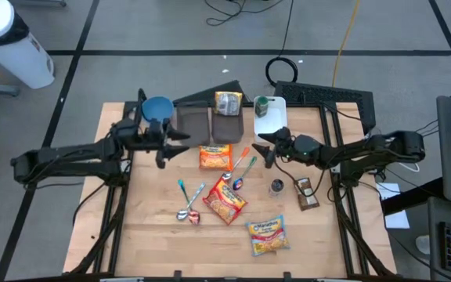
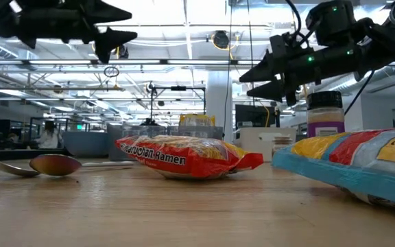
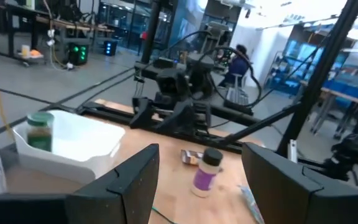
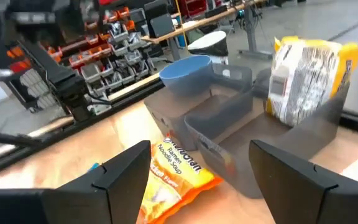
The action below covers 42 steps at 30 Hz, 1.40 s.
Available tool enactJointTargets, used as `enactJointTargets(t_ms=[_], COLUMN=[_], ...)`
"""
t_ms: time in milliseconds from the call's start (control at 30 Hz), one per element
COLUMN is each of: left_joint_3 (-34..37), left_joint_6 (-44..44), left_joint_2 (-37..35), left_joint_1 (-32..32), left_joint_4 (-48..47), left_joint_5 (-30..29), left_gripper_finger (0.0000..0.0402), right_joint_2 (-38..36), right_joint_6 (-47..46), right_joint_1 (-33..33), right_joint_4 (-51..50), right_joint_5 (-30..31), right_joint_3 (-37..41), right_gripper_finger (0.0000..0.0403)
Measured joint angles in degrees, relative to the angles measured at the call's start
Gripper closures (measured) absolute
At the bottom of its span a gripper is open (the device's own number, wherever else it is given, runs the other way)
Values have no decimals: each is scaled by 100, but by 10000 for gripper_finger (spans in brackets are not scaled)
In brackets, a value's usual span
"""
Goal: Pick & Place Food Item
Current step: Put the blue patterned spoon into the left black bin
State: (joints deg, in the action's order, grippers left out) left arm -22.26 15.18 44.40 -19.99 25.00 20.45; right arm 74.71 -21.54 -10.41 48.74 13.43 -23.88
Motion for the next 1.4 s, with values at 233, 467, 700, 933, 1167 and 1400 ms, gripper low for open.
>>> enactJointTargets(t_ms=[233, 467, 700, 933, 1167, 1400], left_joint_3=[434, 452, 452, 452, 452, 452], left_joint_6=[494, 446, -283, 41, 130, 153], left_joint_2=[-58, -56, -54, -54, -54, -54], left_joint_1=[193, 223, 216, 214, 214, 214], left_joint_4=[304, 346, 574, 572, 572, 570], left_joint_5=[1, -2, -2, -2, -2, 88], left_gripper_finger=[163, 163, 163, 163, 163, 163], right_joint_2=[408, 778, 892, 892, 892, 892], right_joint_6=[-157, -160, -151, -138, -137, -48], right_joint_1=[0, 0, 0, 0, 0, 2], right_joint_4=[343, 1242, 1278, 1365, 1358, 1358], right_joint_5=[0, -1, 0, 2, 0, 1], right_joint_3=[0, 0, 0, 0, 0, 0], right_gripper_finger=[138, 138, 138, 138, 138, 138])
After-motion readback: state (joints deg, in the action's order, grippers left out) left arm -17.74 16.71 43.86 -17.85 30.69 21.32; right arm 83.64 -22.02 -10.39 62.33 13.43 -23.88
